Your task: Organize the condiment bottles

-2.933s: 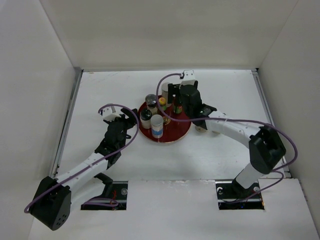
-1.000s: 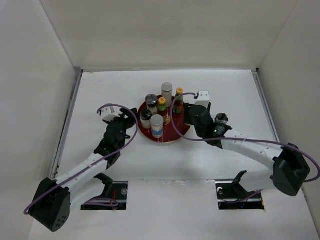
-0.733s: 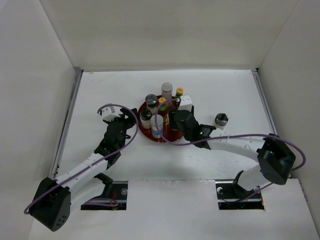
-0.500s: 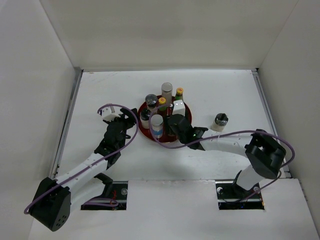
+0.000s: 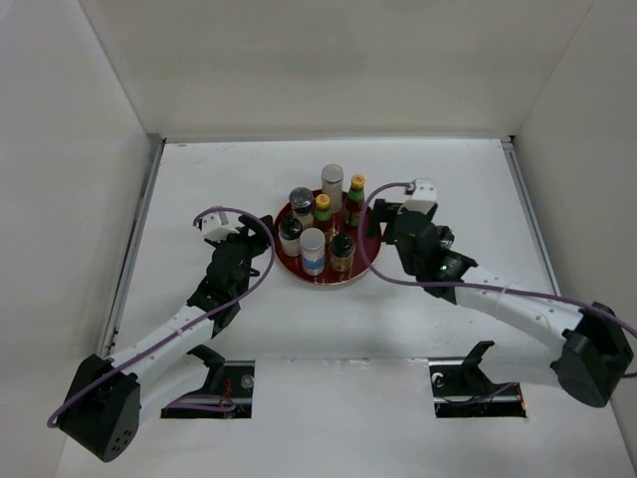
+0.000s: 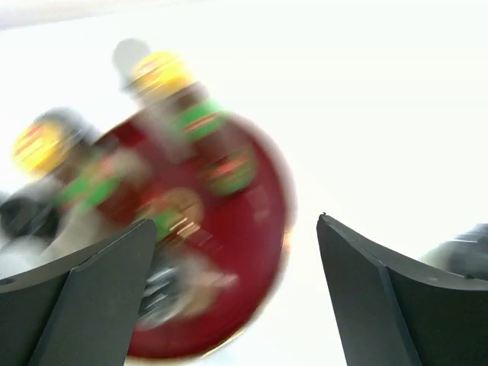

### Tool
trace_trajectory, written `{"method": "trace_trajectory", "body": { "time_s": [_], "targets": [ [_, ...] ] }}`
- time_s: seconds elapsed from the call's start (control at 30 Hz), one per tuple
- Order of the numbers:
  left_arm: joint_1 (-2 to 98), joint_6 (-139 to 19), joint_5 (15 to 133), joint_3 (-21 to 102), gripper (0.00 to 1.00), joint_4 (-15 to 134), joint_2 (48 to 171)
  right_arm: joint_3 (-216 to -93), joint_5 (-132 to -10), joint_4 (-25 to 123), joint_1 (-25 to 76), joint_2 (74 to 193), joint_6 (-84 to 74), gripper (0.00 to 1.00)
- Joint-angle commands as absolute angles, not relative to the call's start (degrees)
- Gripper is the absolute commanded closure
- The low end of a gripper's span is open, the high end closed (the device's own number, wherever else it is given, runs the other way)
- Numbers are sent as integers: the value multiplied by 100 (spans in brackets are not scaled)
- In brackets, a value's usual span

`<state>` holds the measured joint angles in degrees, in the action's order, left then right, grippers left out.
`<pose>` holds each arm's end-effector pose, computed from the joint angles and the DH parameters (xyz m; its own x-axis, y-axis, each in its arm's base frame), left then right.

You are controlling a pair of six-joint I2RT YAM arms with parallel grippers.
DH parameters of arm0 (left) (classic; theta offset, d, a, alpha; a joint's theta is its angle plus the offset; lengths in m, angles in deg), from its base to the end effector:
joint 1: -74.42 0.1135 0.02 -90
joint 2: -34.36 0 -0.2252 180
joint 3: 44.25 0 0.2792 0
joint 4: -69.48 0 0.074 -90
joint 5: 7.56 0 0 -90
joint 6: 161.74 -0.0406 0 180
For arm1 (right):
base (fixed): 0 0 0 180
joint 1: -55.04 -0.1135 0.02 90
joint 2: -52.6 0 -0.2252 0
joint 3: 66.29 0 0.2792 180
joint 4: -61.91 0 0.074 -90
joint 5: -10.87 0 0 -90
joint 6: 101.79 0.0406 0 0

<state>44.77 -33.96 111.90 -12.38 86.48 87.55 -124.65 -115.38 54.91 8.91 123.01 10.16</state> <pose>0.2308 -0.1084 0.1841 -0.0545 -0.5828 -0.8108 -0.0365 0.8126 -0.5816 0.2380 0.2129 0.2325 -0.2823 0.1413 -0.9489 -0.0954 0.9801 0.1743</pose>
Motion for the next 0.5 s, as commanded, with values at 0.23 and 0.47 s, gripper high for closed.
{"method": "trace_trajectory", "body": {
  "time_s": [0.23, 0.47],
  "targets": [
    [4476, -3342, 11136, -1286, 30, 8924, 8674, -11746, -12835, 4424, 2423, 11351, 1571, 0],
    [4485, -3316, 11092, -1286, 30, 8915, 8683, -11702, -12107, 4431, 2845, 11833, 1827, 0]
  ]
}}
